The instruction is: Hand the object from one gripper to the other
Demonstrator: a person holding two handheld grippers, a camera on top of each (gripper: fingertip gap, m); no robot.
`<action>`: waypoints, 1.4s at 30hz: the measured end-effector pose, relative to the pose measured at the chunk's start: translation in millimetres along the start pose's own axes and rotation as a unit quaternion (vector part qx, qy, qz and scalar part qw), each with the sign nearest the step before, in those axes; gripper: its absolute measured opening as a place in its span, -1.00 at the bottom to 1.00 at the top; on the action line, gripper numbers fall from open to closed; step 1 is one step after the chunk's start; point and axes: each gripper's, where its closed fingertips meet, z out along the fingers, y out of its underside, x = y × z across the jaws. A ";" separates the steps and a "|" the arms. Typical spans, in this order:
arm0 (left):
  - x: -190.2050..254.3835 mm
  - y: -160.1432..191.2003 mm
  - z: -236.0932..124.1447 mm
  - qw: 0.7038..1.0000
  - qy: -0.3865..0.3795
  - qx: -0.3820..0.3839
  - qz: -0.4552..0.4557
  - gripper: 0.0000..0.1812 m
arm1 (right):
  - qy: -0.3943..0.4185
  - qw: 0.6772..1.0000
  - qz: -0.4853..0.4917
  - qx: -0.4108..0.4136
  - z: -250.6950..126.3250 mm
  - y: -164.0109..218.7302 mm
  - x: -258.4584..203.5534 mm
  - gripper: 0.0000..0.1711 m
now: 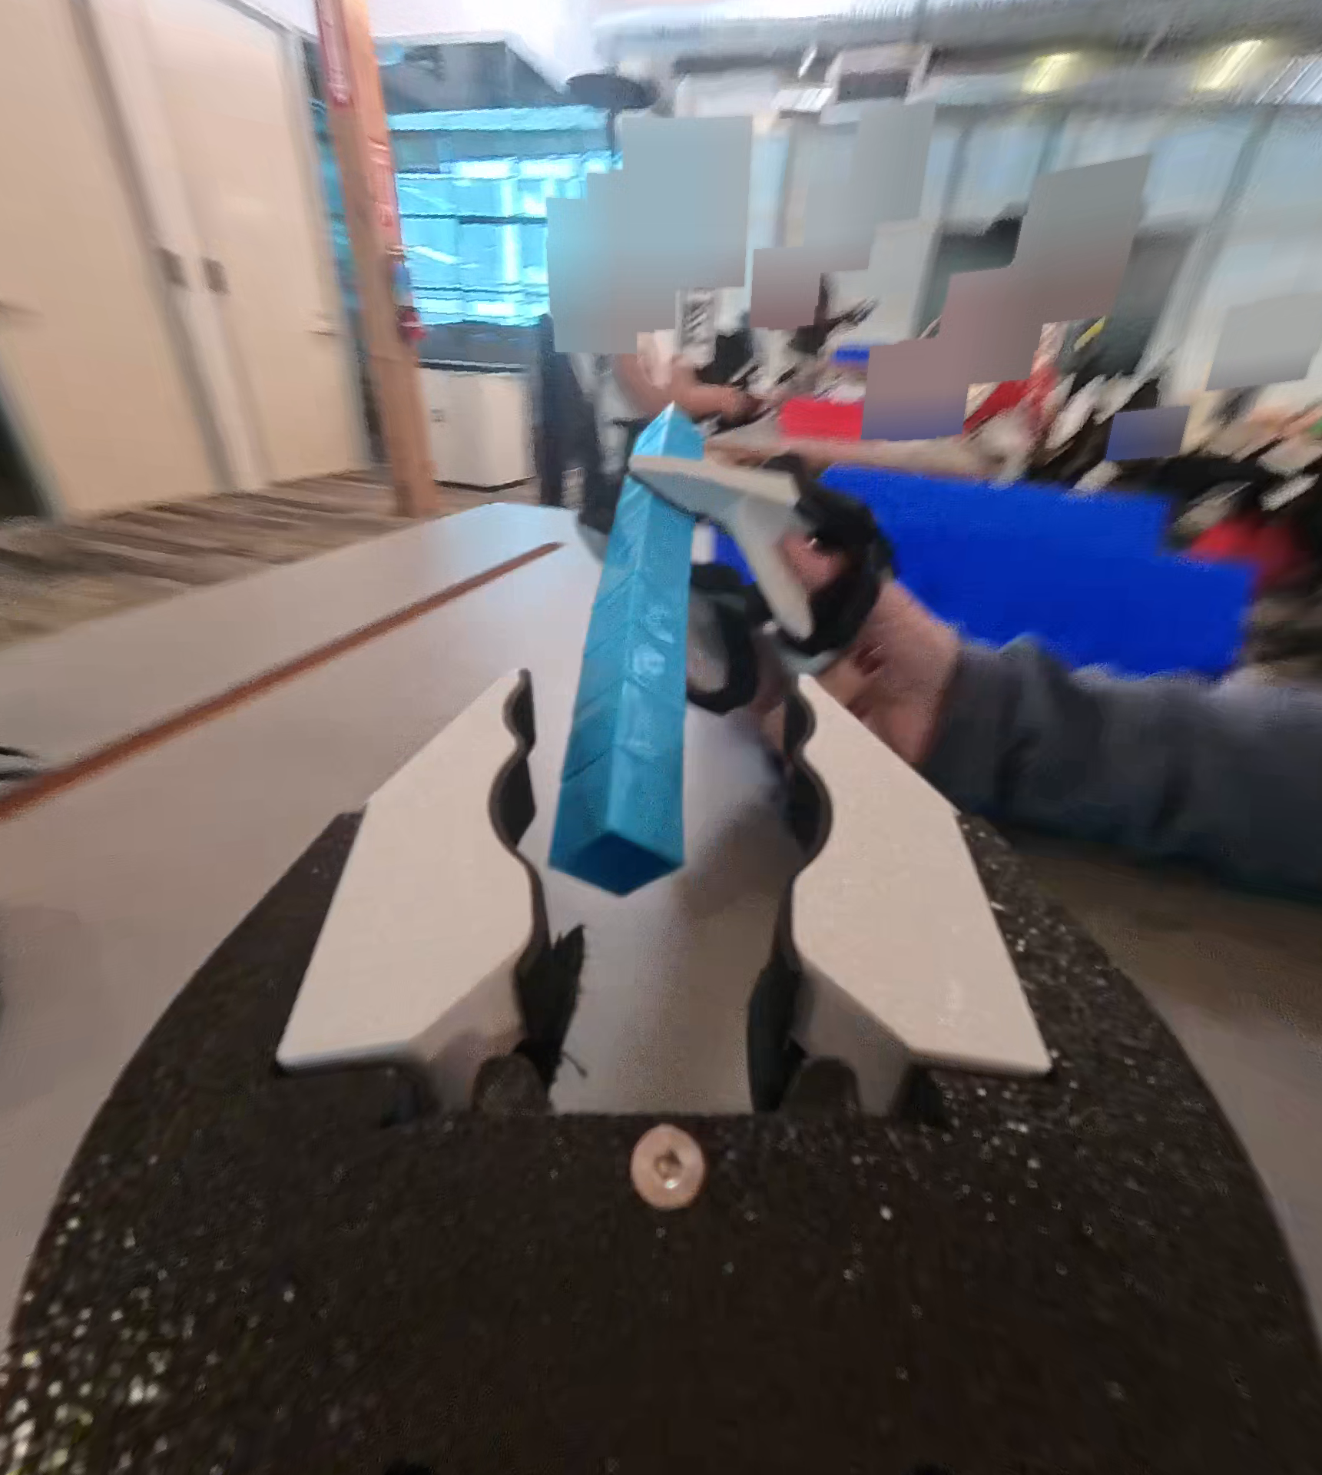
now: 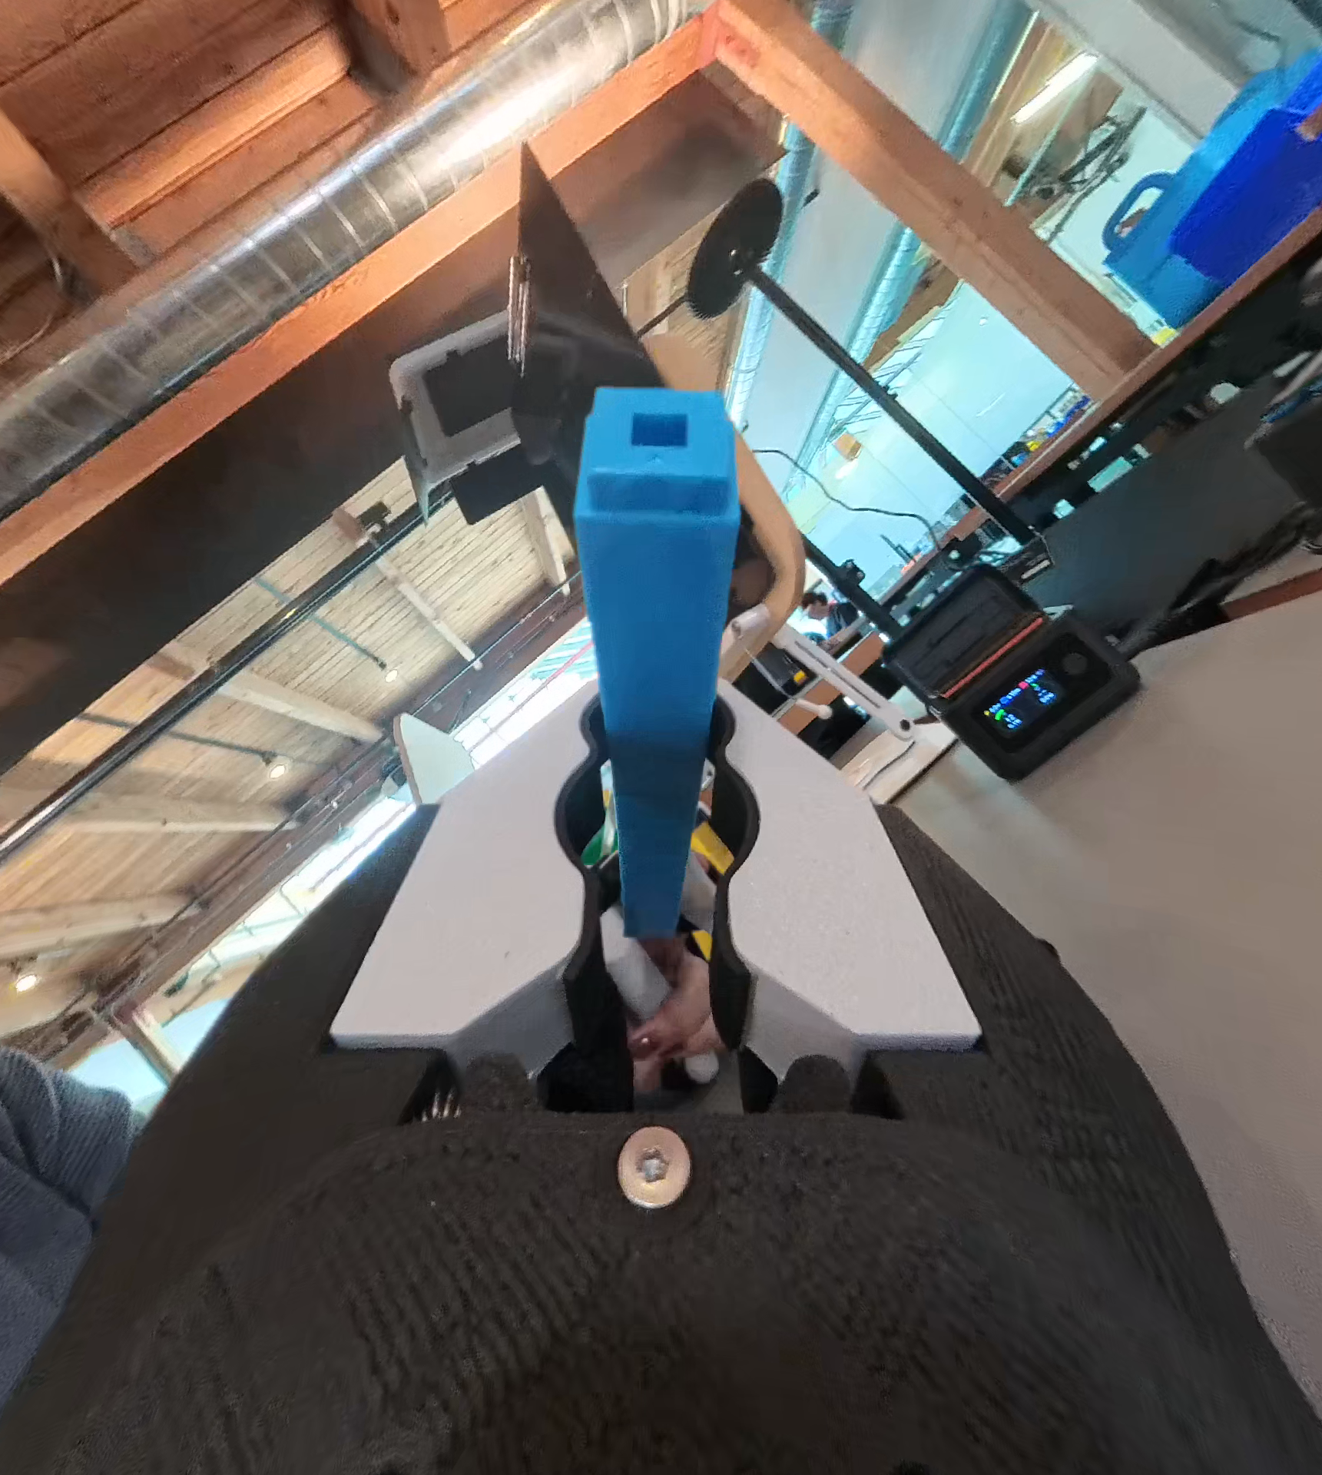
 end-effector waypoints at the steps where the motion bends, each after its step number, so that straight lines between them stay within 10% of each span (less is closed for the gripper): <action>1: -3.6 3.9 0.4 0.998 -0.032 -0.017 0.053 -0.31 | 0.003 1.000 0.008 0.008 -1.4 -2.6 1.8 -0.78; 8: -20.0 18.0 2.3 0.928 -0.174 -0.109 0.312 -0.50 | 0.011 0.999 0.040 0.022 -4.9 -6.6 9.2 -0.77; 14: -14.5 15.8 2.6 0.917 -0.171 -0.104 0.345 -0.77 | 0.000 0.999 0.044 0.020 -3.6 -5.5 6.2 -0.77; 23: -14.4 7.0 1.8 0.987 -0.099 -0.052 0.113 -0.79 | -0.004 1.000 0.019 0.014 -0.2 -4.8 1.0 -0.34; 27: 3.9 -8.5 -5.1 0.996 0.049 0.031 -0.074 -0.79 | -0.036 0.999 0.007 0.012 2.8 -3.7 -11.9 -0.28; 42: 20.2 -9.9 -3.6 0.977 0.140 0.034 -0.157 -0.73 | -0.093 0.994 -0.053 0.029 0.2 -8.0 -40.0 -0.77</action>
